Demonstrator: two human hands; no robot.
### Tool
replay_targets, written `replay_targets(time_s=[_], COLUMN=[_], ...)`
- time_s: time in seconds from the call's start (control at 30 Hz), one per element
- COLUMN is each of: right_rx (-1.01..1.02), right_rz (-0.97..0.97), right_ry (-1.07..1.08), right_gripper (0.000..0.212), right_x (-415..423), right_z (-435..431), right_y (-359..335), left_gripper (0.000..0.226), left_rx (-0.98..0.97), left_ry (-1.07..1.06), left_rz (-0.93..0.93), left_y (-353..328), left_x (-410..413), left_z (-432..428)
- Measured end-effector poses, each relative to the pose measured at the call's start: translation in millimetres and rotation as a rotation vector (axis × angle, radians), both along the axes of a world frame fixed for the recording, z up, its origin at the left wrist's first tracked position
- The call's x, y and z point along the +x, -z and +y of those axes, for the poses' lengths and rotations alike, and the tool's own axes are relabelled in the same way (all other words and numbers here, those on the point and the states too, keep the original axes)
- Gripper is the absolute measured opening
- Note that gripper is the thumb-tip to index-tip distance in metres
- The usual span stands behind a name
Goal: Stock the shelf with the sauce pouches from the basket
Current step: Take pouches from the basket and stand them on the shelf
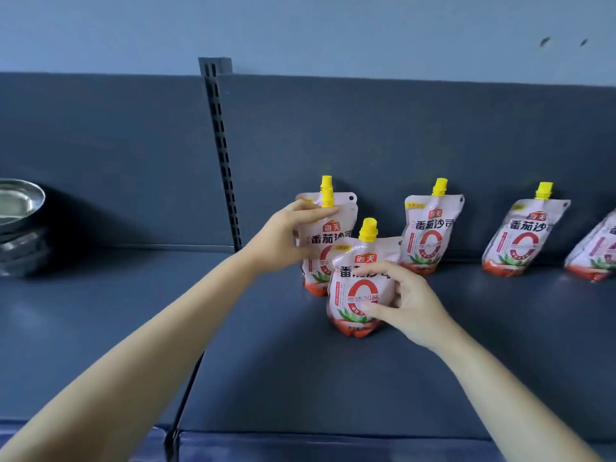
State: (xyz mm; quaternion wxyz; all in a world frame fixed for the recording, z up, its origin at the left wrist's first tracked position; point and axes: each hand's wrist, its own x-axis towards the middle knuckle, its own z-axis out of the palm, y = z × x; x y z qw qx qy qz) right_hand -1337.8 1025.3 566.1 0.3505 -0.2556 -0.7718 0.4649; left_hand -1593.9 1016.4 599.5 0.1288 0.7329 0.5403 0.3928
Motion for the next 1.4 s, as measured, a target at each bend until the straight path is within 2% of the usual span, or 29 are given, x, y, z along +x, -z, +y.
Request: replay_targets(time_s=[0.1, 0.23, 0.33, 0.43, 0.5, 0.53, 0.6, 0.67, 0.73, 0.83, 0.97, 1.13, 1.27, 1.4], right_rx=[0.0, 0.016, 0.005, -0.042, -0.061, -0.051, -0.003, 0.03, 0.065, 0.119, 0.185, 0.269, 0.383, 0.543], right_rz=[0.003, -0.002, 0.011, 0.026, 0.037, 0.041, 0.037, 0.019, 0.0, 0.016, -0.055, -0.09, -0.118, -0.21], right_ry=[-0.01, -0.046, -0.048, -0.089, -0.107, -0.11, -0.101, -0.093, -0.084, -0.074, -0.051, -0.022, 0.018, 0.266], right_gripper=[0.053, 0.049, 0.048, 0.048, 0.05, 0.051, 0.052, 0.053, 0.056, 0.063, 0.082, 0.086, 0.087, 0.089], right_x=[-9, -22, -26, -23, -21, -22, -28, -37, -47, -51, -43, -39, -32, -19], right_z=[1, 1, 0, 3, 5, 5, 4, 4, 2, 0, 2, 6, 1, -13], right_y=[2, 5, 8, 10, 12, 13, 14, 13, 12, 19, 26, 29, 24, 12], left_gripper=[0.089, 0.082, 0.084, 0.075, 0.06, 0.057, 0.069, 0.106, 0.121, 0.121, 0.118, 0.115, 0.119, 0.116], left_rx=[0.006, 0.064, 0.075, 0.192, 0.312, 0.338, 0.254, 0.07, -0.005, 0.036, 0.098, 0.072, 0.003, 0.076], left_ry=[0.036, 0.058, 0.057, -0.1, -0.245, -0.243, -0.089, 0.04, 0.013, -0.049, -0.031, -0.024, -0.092, -0.295], left_rz=[0.058, 0.121, 0.093, 0.095, 0.001, -0.068, -0.176, -0.177, -0.155, -0.203, -0.209, -0.217, -0.063, 0.36], left_y=[12, 12, 11, 16, 20, 21, 25, 32, 39, 47, 49, 52, 46, 25], left_x=[5, 4, 3, 7, 11, 16, 28, 37, 39, 36, 38, 32, 28, 16], left_z=[-3, -1, -6, -22, -43, -56, -77, -81, -74, -68, -64, -61, -69, -97])
